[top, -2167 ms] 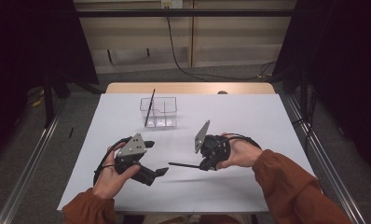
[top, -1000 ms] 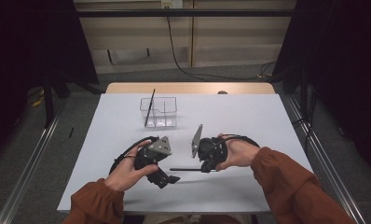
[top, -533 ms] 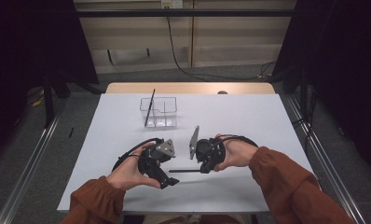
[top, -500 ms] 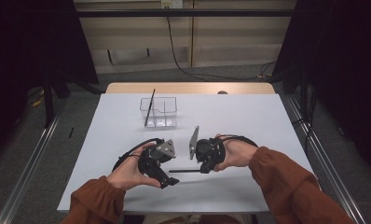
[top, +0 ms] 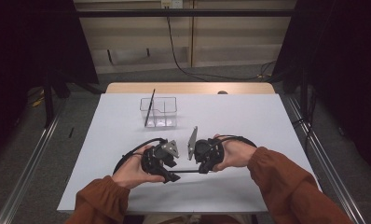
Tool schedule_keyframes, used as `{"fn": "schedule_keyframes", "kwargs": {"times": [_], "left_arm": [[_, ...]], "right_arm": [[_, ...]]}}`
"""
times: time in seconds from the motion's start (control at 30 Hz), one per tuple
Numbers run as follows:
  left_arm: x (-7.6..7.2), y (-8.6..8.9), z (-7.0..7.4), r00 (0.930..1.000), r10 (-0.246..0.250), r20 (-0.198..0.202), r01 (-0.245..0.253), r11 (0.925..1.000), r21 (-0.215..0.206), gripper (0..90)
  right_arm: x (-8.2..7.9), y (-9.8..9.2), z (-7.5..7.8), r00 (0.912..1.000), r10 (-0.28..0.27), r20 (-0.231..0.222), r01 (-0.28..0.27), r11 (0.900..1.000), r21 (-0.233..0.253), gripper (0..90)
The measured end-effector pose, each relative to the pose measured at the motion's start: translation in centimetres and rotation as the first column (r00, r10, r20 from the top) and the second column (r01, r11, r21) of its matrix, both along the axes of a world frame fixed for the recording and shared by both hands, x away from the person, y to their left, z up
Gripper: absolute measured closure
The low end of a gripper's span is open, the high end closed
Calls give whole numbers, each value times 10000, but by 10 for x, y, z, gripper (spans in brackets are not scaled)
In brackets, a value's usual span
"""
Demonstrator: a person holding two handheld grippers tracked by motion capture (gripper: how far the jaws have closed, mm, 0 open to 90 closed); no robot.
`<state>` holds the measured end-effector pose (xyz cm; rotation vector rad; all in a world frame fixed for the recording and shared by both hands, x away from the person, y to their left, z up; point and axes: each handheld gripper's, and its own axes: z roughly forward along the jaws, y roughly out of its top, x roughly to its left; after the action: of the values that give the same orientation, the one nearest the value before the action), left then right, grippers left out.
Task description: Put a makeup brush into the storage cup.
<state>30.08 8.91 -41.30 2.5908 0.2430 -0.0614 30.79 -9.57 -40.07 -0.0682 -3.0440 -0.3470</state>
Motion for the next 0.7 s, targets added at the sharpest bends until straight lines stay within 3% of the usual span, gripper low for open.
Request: {"fn": "schedule_keyframes", "kwargs": {"times": [0.13,0.23,0.53,0.7], "left_arm": [[2,1,0,9998,169,114,-167,9997,-176,591],[2,0,-2,10000,-6,82,7,9999,-143,637],[3,-4,-4,9996,-285,-88,283,9993,-227,743],[2,-5,-6,9998,-200,-96,197,9995,-254,775]], "right_arm": [[0,0,0,10000,0,-15,0,9999,136,844],[0,0,-1,10000,-16,-2,16,9999,154,844],[0,1,-3,10000,10,9,-10,9998,220,844],[0,0,-3,10000,26,8,-26,9998,208,844]]}}
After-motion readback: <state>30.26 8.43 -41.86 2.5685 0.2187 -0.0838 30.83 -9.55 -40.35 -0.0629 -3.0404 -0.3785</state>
